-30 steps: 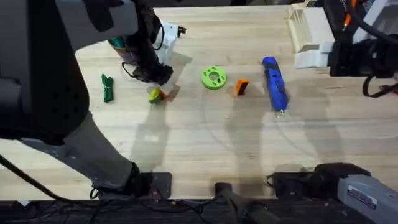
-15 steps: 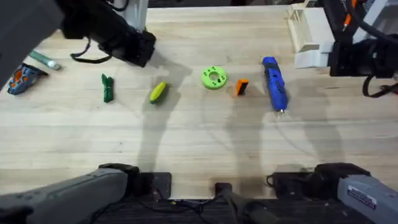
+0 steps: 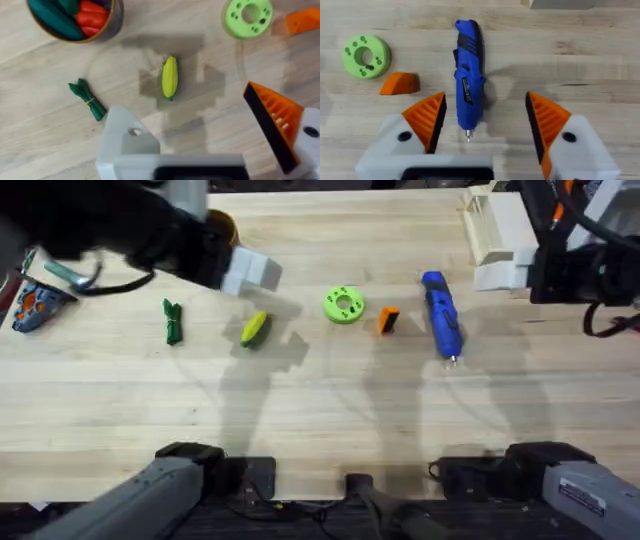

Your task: Pick up the gripper from the table and insert it into the empty holder that is missing its gripper. Then pick up a screw, insert it into the mounting hole, and use the screwdriver to tighten it. Finally, clean up the table by picking up the vegetable and placing it into the bucket.

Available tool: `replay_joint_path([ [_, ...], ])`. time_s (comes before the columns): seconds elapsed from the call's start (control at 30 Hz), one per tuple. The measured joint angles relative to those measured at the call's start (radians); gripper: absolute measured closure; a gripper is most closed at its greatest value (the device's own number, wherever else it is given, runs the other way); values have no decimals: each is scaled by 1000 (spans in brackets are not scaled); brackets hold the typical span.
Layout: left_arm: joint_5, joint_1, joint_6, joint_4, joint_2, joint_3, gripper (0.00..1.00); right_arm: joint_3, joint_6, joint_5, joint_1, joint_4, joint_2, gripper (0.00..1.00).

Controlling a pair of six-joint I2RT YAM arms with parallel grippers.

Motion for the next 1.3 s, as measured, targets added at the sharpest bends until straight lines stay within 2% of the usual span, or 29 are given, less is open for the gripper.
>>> replay_joint_path([
  [0.17, -5, 0, -40, 19, -175, -3, 13, 0, 0, 0, 0, 0, 0, 98],
  [0.37, -28, 0, -86, 28, -312, -16, 12, 0, 0, 0, 0, 0, 0, 98],
  [0.7, -22, 0, -107, 26, -443, -23, 13, 0, 0, 0, 0, 0, 0, 98],
  [0.87, -9, 0, -112, -47, -457, -24, 13, 0, 0, 0, 0, 0, 0, 99],
  [1.13, 9, 0, -115, 147, -455, -26, 13, 0, 0, 0, 0, -1, 0, 98],
  [1.3, 12, 0, -114, 296, -446, -83, 14, 0, 0, 0, 0, -1, 0, 98],
])
